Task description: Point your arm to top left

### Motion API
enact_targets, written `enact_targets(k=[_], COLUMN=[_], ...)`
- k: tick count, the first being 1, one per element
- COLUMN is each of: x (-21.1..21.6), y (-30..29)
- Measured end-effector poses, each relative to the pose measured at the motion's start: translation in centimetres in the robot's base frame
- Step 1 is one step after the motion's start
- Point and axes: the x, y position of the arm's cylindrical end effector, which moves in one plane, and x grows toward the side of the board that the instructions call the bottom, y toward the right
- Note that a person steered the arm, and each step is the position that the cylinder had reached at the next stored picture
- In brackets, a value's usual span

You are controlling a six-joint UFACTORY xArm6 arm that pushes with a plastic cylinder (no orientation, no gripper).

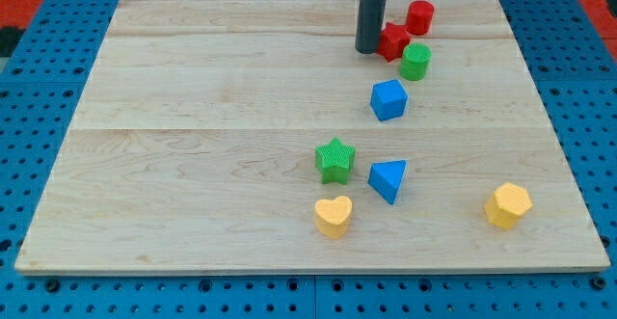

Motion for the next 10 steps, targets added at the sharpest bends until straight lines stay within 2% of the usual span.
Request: enact_targets(k=[3, 7, 10], x=[-4.1, -10.2, -10.4], y=[-9.3, -24.9, -29.4])
